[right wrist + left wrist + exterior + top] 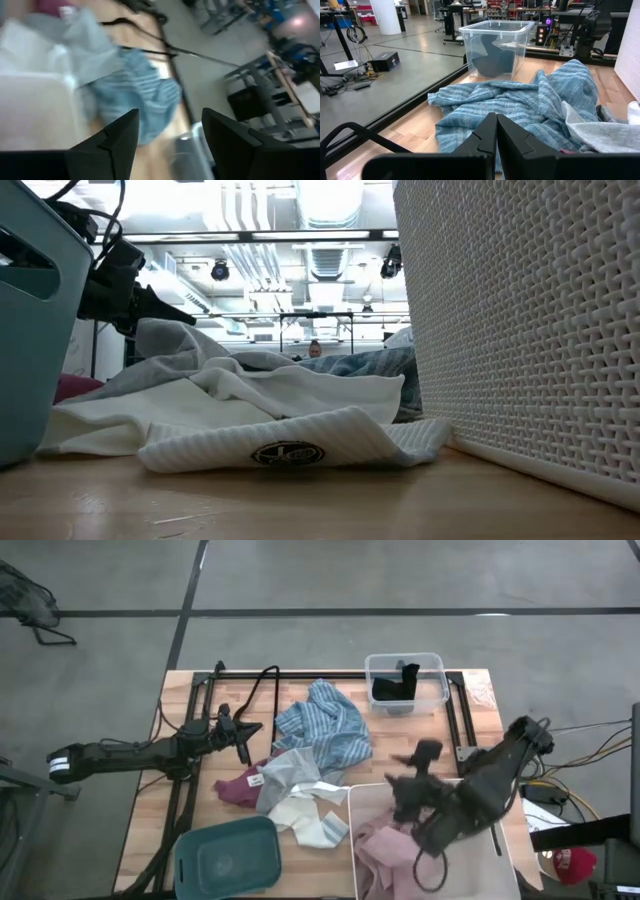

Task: Pick & Place Cloths
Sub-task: Put the blue shirt into the white bin

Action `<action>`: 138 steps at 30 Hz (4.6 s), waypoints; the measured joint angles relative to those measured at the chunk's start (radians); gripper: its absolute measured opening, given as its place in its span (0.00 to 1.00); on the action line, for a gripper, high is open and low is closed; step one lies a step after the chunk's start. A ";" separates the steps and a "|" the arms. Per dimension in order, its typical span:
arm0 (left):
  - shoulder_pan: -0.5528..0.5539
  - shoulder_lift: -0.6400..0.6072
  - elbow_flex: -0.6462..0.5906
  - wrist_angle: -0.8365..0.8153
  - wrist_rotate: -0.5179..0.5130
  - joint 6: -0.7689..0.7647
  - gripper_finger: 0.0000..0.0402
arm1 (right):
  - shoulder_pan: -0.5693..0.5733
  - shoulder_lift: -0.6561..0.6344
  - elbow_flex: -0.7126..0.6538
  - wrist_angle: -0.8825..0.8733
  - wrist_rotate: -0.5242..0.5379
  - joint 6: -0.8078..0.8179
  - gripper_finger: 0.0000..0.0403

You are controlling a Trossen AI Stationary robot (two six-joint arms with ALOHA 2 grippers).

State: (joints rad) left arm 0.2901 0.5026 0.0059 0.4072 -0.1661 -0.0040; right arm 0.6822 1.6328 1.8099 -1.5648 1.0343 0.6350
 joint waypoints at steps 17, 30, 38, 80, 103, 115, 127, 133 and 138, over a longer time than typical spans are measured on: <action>0.000 0.000 0.000 -0.001 0.000 0.000 0.03 | -0.610 -0.074 -0.059 0.787 -0.544 -0.694 0.49; 0.000 0.000 0.000 -0.006 0.000 0.000 0.03 | -0.708 0.174 -0.048 0.893 -0.637 -0.653 0.56; 0.000 0.000 0.000 -0.006 0.000 0.000 0.03 | -0.758 0.276 -0.047 0.874 -0.748 -0.529 0.61; 0.000 0.006 0.000 -0.048 0.000 0.000 0.03 | -0.774 0.923 0.478 0.270 -0.828 -0.268 0.51; 0.000 0.006 0.000 -0.050 0.000 0.000 0.03 | -0.721 0.561 0.471 0.260 -0.560 -0.287 0.03; 0.000 0.006 0.000 -0.051 0.000 0.000 0.03 | -0.524 0.206 0.473 0.337 -0.296 -0.252 0.03; 0.000 0.006 0.000 -0.054 0.000 0.000 0.03 | -0.135 -0.081 0.472 0.342 -0.249 -0.232 0.03; 0.000 0.006 0.000 -0.060 0.000 0.000 0.03 | 0.154 -0.164 0.471 0.330 -0.220 -0.038 0.03; 0.000 0.006 0.000 -0.060 0.000 0.000 0.03 | 0.343 -0.180 0.464 0.086 -0.112 0.389 0.03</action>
State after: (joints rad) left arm 0.2901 0.5083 0.0059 0.3471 -0.1660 -0.0040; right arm 1.0253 1.4531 2.2737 -1.4793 0.9221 1.0238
